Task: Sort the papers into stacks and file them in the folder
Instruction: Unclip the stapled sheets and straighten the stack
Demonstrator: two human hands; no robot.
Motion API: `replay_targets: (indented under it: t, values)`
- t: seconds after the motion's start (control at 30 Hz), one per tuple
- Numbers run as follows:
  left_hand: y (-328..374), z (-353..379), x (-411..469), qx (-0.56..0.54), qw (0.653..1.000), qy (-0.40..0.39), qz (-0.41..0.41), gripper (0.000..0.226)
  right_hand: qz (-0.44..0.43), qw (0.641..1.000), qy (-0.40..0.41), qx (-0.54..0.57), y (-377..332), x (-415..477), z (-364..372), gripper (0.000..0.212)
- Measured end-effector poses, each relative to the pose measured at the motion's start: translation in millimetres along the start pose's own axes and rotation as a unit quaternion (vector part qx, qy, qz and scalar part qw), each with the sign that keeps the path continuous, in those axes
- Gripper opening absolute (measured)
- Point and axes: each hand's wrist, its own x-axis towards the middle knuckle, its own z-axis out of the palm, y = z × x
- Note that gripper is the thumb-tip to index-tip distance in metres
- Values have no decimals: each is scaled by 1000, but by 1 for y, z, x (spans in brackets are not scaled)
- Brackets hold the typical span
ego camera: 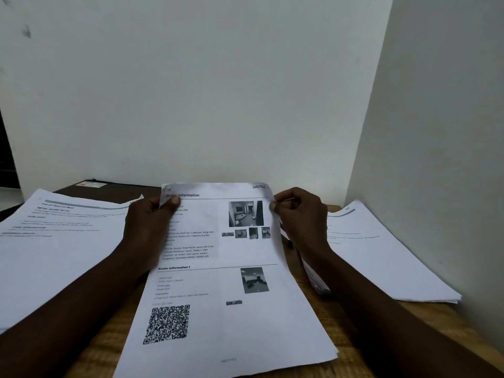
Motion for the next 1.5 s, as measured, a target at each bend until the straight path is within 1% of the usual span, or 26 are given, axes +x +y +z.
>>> replay_targets:
  t: [0.1,0.17,0.23,0.3,0.33,0.37,0.43,0.5,0.53,0.57,0.6,0.67,0.7,0.73,0.8,0.83,0.9,1.03,1.23,1.5]
  values:
    - [1,0,-1,-1,1000,2,-1,23,-28,999,12,17,-1,-4,2,15]
    - [1,-1,0,7,1000,14,1,24,-79,996,24,33,1,-6,5,18]
    - [2,-2,0,15,1000,21,7,24,-131,990,42,22,2,-5,6,19]
    - [0,-4,2,23,999,26,12,34,-169,984,45,28,-1,-6,6,18]
    - [-1,-5,4,26,999,27,14,42,-181,982,24,53,-3,-7,5,17]
    - [-3,-7,5,29,999,27,18,48,-177,980,-21,89,-6,-10,5,15]
    - [-3,-9,6,35,998,34,29,53,-131,969,-135,162,-17,-17,4,10]
    - [3,-8,1,39,998,38,36,49,-26,943,-234,234,-25,-23,5,35]
    - [5,-7,-1,36,998,37,41,41,20,934,-249,256,-26,-23,7,45]
    - [6,-5,-2,27,998,36,44,31,41,934,-238,264,-26,-24,8,45]
    - [6,-3,-2,15,998,35,39,23,35,947,-201,248,-24,-23,9,35]
    - [7,1,-3,-9,999,23,29,15,10,983,-92,156,-15,-18,7,6]
    - [7,3,-4,-17,999,14,29,13,14,992,-51,112,-13,-15,4,10]
    - [8,4,-4,-20,999,7,30,14,21,995,-28,92,-11,-12,2,24]
    - [8,4,-5,-23,999,-3,26,17,45,994,-26,99,-7,-8,-1,49]
    - [8,4,-5,-25,999,-7,22,18,55,992,-29,109,-8,-8,-3,55]
    - [9,3,-6,-27,999,-11,17,17,61,990,-28,122,-8,-7,-3,52]
    - [9,1,-5,-32,999,-5,12,13,24,993,-12,118,-10,-8,-4,42]
    - [6,0,-3,-28,999,7,16,15,-9,995,6,100,-13,-9,-6,33]
    - [7,1,-3,-13,999,17,26,14,-51,997,18,59,-12,-10,-1,29]
